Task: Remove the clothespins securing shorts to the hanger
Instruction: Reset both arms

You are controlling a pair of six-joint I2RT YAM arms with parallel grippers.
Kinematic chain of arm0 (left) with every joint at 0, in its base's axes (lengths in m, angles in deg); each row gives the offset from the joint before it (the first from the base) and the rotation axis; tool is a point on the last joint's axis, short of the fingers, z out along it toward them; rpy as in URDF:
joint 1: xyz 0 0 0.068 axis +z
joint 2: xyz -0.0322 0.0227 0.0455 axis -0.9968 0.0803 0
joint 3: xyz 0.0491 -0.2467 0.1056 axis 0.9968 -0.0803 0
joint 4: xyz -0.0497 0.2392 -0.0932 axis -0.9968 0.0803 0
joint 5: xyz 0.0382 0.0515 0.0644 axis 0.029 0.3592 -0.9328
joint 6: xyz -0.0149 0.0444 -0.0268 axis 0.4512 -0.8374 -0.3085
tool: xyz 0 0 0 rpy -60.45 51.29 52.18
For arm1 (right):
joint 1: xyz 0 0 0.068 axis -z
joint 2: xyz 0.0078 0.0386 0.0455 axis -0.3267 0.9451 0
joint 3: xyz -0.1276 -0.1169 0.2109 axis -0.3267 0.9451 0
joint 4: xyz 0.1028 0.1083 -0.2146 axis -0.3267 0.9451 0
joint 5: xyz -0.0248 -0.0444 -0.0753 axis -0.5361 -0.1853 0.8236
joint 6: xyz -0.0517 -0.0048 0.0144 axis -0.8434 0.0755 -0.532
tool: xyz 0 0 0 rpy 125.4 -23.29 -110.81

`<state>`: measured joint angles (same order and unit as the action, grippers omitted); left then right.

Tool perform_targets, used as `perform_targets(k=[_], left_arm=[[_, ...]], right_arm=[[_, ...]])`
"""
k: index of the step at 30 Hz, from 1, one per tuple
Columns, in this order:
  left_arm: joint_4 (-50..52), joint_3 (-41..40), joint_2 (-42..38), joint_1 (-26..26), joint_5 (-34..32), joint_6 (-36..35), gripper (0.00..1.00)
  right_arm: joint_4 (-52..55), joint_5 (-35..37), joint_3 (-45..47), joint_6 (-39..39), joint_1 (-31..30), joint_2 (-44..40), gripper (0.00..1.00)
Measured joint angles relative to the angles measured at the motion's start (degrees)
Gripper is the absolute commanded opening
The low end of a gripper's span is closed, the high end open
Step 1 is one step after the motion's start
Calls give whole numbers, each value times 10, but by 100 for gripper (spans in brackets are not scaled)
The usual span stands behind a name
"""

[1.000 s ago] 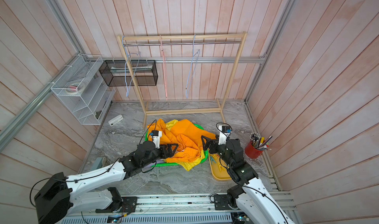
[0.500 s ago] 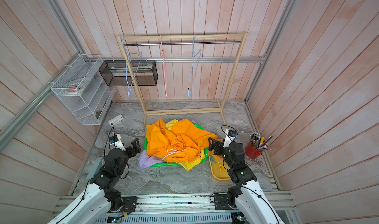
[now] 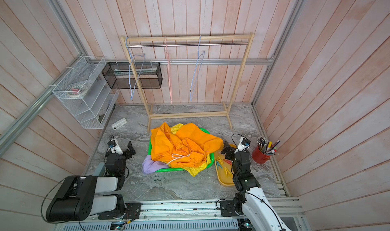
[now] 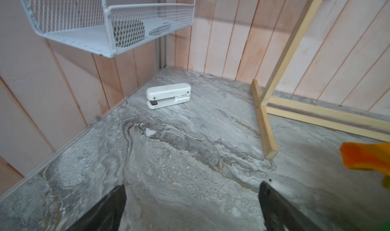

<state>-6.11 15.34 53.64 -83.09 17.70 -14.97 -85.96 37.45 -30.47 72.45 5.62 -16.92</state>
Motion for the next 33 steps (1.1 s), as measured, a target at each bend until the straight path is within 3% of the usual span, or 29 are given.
perform_targets(k=[6,10,15,20,23,27,33], left_arm=[[-205,-12,139,36,74,5,100],[-242,-4,148,36,105,4,100],[-223,29,139,37,134,-1,100],[-155,85,130,36,169,-16,100],[-130,91,129,33,172,-20,100],[-97,98,129,20,163,-26,100],[-87,99,129,15,152,-31,100]], right_arm=[[-134,139,46,-42,8,48,98],[-269,201,66,-70,29,133,98],[-440,227,71,-104,84,313,98],[-611,179,76,-131,121,462,98],[-605,113,59,-150,129,458,97],[-665,24,26,-195,119,528,98],[-658,8,9,-209,116,534,98]])
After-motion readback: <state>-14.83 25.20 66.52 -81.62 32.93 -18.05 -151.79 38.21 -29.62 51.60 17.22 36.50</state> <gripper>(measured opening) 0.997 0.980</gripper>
